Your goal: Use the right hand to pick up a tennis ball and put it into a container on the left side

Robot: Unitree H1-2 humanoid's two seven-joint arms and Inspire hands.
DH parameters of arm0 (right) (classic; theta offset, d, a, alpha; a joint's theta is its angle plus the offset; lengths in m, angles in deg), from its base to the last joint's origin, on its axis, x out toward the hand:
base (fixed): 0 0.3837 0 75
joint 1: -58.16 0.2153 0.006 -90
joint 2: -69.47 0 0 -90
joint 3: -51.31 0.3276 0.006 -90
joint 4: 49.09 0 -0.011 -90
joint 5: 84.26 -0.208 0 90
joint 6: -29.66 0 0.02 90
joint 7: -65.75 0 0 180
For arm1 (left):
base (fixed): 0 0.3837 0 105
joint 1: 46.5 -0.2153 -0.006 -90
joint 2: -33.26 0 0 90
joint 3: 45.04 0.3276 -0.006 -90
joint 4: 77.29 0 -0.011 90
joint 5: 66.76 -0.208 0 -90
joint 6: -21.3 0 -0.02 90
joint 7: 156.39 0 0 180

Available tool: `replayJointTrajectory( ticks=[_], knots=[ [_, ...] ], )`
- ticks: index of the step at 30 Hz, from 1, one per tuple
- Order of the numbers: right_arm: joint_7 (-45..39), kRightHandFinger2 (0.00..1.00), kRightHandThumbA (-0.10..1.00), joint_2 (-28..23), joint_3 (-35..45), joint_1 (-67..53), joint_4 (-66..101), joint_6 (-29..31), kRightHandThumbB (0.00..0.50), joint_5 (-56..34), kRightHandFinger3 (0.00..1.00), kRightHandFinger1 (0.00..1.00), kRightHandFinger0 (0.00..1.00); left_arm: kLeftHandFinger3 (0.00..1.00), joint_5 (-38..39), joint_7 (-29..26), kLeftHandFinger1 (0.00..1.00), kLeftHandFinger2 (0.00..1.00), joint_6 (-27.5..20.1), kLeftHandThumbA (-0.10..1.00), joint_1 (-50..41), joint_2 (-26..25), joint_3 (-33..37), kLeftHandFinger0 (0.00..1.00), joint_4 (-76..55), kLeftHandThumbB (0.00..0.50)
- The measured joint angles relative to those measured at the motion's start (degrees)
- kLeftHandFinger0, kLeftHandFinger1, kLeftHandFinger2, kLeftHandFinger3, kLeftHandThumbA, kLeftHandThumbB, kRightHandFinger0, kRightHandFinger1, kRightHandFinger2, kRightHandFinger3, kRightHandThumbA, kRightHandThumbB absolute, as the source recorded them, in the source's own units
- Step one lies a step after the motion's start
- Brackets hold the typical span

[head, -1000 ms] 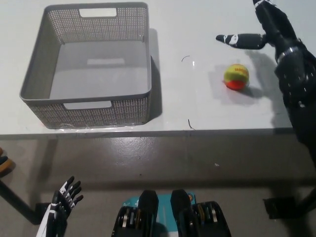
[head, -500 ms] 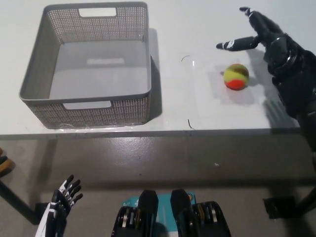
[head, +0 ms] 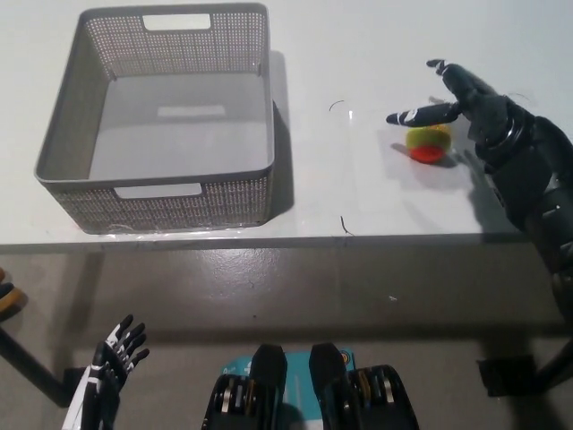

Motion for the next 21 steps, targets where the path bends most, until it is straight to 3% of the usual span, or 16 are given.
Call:
replayJointTrajectory(
  ticks=[21],
  knots=[
    [0.0,1.00,1.00,0.3,-2.7,-0.1,-4.8,0.8,0.484,-1.4,1.00,1.00,1.00,1.00,0.1,0.0,1.00,1.00,0.0,1.00,0.5,0.0,-0.1,1.00,0.0,0.257]
  ],
)
